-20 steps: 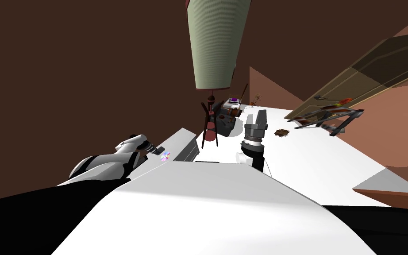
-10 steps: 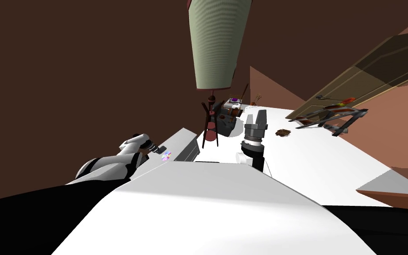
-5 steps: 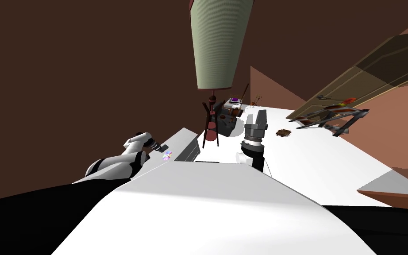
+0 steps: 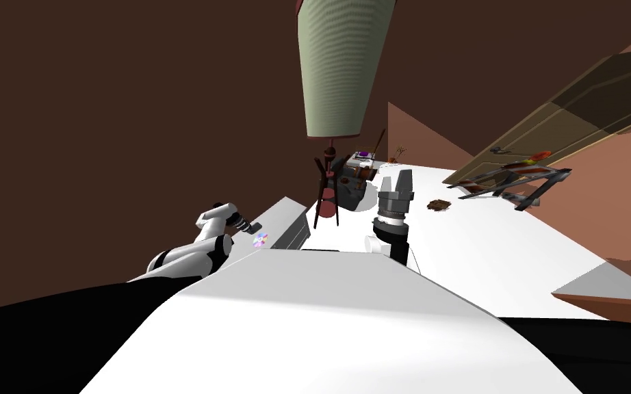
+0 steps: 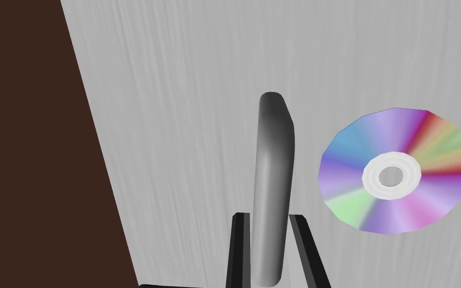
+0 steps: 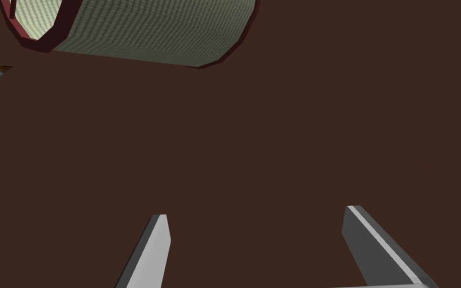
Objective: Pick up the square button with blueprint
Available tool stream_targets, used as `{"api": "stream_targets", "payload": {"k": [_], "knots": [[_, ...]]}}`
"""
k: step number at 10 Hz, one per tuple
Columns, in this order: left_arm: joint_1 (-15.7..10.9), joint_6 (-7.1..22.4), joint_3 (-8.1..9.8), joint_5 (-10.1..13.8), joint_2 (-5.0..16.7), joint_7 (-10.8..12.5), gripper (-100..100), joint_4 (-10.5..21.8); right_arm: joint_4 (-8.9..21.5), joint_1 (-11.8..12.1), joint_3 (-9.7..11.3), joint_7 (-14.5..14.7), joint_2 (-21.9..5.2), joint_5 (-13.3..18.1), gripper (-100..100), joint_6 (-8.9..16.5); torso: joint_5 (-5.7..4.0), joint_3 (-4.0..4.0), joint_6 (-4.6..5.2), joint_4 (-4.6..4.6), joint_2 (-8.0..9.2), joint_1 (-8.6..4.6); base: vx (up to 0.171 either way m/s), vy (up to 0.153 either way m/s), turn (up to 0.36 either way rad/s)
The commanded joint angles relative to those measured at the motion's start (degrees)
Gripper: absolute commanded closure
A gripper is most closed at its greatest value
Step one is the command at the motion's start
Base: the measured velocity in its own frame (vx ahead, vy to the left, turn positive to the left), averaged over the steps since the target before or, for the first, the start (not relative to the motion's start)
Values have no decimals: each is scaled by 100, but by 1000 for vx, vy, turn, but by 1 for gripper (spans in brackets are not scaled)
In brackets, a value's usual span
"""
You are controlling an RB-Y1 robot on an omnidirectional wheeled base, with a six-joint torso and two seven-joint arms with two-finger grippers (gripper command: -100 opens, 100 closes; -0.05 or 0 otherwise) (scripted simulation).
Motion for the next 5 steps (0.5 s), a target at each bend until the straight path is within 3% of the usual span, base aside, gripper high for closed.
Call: {"api": "stream_targets", "payload": {"k": [1, 2, 5], "knots": [[2, 233, 286, -286, -201, -3, 100, -286, 0, 0, 0, 0, 0, 0, 0, 0, 0, 0, 0, 0, 0, 0, -4, 30, 15], [2, 233, 398, -454, -201, -3, 100, -341, 0, 0, 0, 0, 0, 0, 0, 0, 2, 0, 0, 0, 0, 0, -5, 22, -1], [43, 648, 909, -972, -582, 4, 100, -858, 0, 0, 0, 0, 0, 0, 0, 0, -1, 3, -6, 3, 4, -2, -8, 27, 9]]}}
